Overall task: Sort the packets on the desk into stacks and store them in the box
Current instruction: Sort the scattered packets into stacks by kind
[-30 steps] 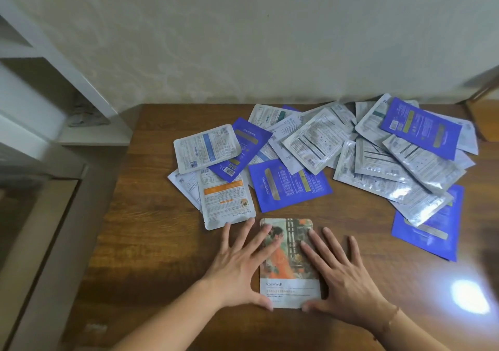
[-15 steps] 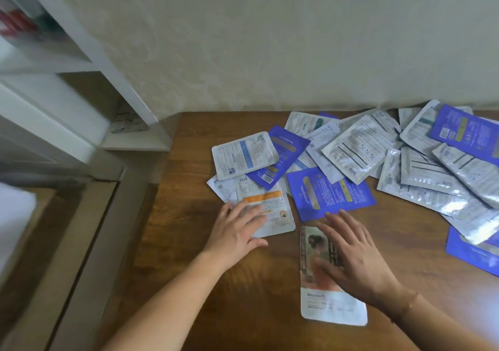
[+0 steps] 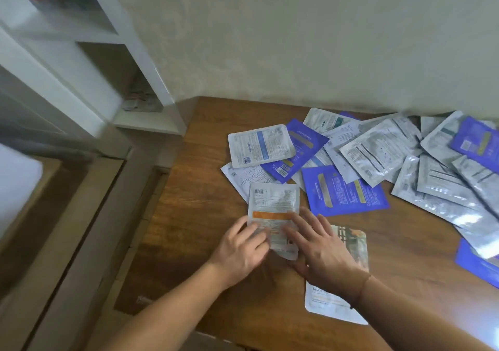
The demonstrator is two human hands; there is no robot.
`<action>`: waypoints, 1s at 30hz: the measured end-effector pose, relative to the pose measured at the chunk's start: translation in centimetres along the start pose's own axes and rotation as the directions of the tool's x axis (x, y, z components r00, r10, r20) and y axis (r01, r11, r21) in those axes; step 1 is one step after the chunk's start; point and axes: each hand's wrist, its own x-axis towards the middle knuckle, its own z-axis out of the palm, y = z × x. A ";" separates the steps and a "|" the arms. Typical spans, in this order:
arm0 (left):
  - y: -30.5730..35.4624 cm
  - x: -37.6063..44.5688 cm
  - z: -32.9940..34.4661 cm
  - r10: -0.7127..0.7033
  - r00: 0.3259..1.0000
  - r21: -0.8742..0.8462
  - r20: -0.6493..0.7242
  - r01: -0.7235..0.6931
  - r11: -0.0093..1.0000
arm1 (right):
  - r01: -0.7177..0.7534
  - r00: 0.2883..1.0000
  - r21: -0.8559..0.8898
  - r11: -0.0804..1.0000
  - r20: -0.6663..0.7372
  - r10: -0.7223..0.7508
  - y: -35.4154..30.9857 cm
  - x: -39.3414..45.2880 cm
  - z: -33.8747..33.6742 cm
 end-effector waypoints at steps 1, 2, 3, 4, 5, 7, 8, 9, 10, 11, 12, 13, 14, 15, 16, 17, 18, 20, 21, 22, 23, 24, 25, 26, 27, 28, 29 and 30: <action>0.1 -0.3 -0.1 -0.005 1.000 -0.003 -0.001 0.005 1.000 | 0.028 1.000 -0.026 0.999 -0.001 -0.028 -0.2 0.2 0.2; 0.1 -0.5 -0.2 -0.015 1.000 -0.008 -0.004 0.015 1.000 | 0.055 0.998 -0.046 0.997 -0.001 -0.056 -0.3 0.4 0.3; 0.1 -0.6 -0.3 -0.023 1.000 -0.018 -0.007 0.023 1.000 | 0.080 0.997 -0.060 0.995 0.003 -0.080 -0.3 0.4 0.5; 0.0 -0.6 -0.4 -0.031 0.999 -0.035 -0.008 0.031 0.999 | 0.101 0.995 -0.073 0.992 0.007 -0.101 -0.3 0.4 0.7; -0.1 -0.7 -0.6 -0.036 0.999 -0.067 -0.005 0.035 0.997 | 0.119 0.993 -0.086 0.989 0.014 -0.118 -0.3 0.3 0.8; -0.5 -1.0 -0.9 -0.043 0.998 -0.173 0.049 0.051 0.984 | 0.155 0.988 -0.118 0.981 0.016 -0.154 -0.4 0.1 1.1; -0.8 -1.3 -1.0 -0.040 0.993 -0.227 0.114 0.066 0.972 | 0.176 0.984 -0.140 0.974 0.006 -0.176 -0.4 0.0 1.2; -1.1 -1.7 -1.1 -0.041 0.980 -0.260 0.194 0.091 0.961 | 0.200 0.979 -0.166 0.966 -0.002 -0.203 -0.3 -0.1 1.4; -1.4 -2.2 -1.1 -0.047 0.960 -0.274 0.275 0.125 0.954 | 0.226 0.972 -0.193 0.955 -0.013 -0.233 -0.3 -0.1 1.6; -1.5 -2.6 -1.1 -0.056 0.941 -0.285 0.334 0.158 0.946 | 0.246 0.966 -0.215 0.945 -0.021 -0.256 -0.3 0.0 1.7; -1.6 -2.9 -1.2 -0.070 0.928 -0.294 0.366 0.186 0.938 | 0.258 0.962 -0.233 0.938 -0.034 -0.273 -0.2 0.1 1.8; -1.6 -3.0 -1.3 -0.082 0.922 -0.302 0.379 0.207 0.930 | 0.259 0.960 -0.243 0.935 -0.042 -0.277 -0.2 0.3 1.8; -1.5 -3.0 -1.3 -0.092 0.922 -0.310 0.377 0.219 0.925 | 0.258 0.959 -0.248 0.934 -0.053 -0.279 -0.1 0.4 1.9; -1.4 -2.9 -1.2 -0.100 0.922 -0.317 0.373 0.228 0.921 | 0.257 0.958 -0.249 0.934 -0.059 -0.280 0.0 0.4 1.9; -1.3 -2.8 -1.2 -0.107 0.923 -0.322 0.370 0.235 0.917 | 0.257 0.957 -0.252 0.933 -0.067 -0.282 0.1 0.4 1.8; -1.2 -2.7 -1.1 -0.117 0.924 -0.330 0.364 0.246 0.911 | 0.254 0.958 -0.251 0.934 -0.067 -0.279 0.1 0.5 1.8; -1.2 -2.7 -1.0 -0.130 0.927 -0.343 0.352 0.257 0.903 | 0.248 0.958 -0.246 0.937 -0.082 -0.275 0.1 0.6 1.8; -1.0 -2.6 -1.1 -0.171 0.946 -0.372 0.276 0.269 0.888 | 0.216 0.955 -0.189 0.958 -0.164 -0.248 -0.2 0.9 1.4; -1.0 -2.3 -1.3 -0.208 0.960 -0.389 0.190 0.268 0.881 | 0.194 0.947 -0.130 0.972 -0.235 -0.220 -0.4 1.0 0.7; -0.9 -1.8 -1.8 -0.264 0.962 -0.414 0.074 0.271 0.869 | 0.175 0.935 -0.049 0.983 -0.305 -0.182 -0.7 1.1 -0.2; -0.9 -1.0 -2.5 -0.335 0.941 -0.454 -0.039 0.282 0.845 | 0.156 0.924 0.060 0.986 -0.363 -0.124 -1.0 1.1 -1.5; -0.9 0.0 -3.5 -0.402 0.907 -0.505 -0.123 0.292 0.812 | 0.137 0.916 0.198 0.971 -0.399 -0.048 -1.1 0.8 -2.7; -0.8 1.4 -4.9 -0.458 0.874 -0.565 -0.162 0.298 0.769 | 0.111 0.913 0.350 0.930 -0.405 0.043 -1.3 0.5 -4.2; -0.8 2.8 -6.5 -0.510 0.847 -0.634 -0.147 0.315 0.706 | 0.059 0.918 0.500 0.864 -0.368 0.150 -1.2 -0.1 -5.6; -0.7 4.4 -8.2 -0.565 0.822 -0.718 -0.076 0.348 0.603 | -0.027 0.925 0.626 0.780 -0.279 0.257 -1.0 -0.6 -6.8; -0.7 6.0 -9.8 -0.617 0.786 -0.796 0.040 0.399 0.455 | -0.126 0.927 0.722 0.680 -0.159 0.340 -0.9 -1.1 -8.1; -0.8 7.4 -11.0 -0.646 0.743 -0.852 0.177 0.444 0.277 | -0.220 0.917 0.785 0.579 -0.036 0.397 -0.7 -1.7 -8.9; -0.9 8.6 -11.4 -0.643 0.702 -0.873 0.306 0.477 0.106 | -0.290 0.898 0.828 0.480 0.062 0.435 -0.6 -2.4 -9.3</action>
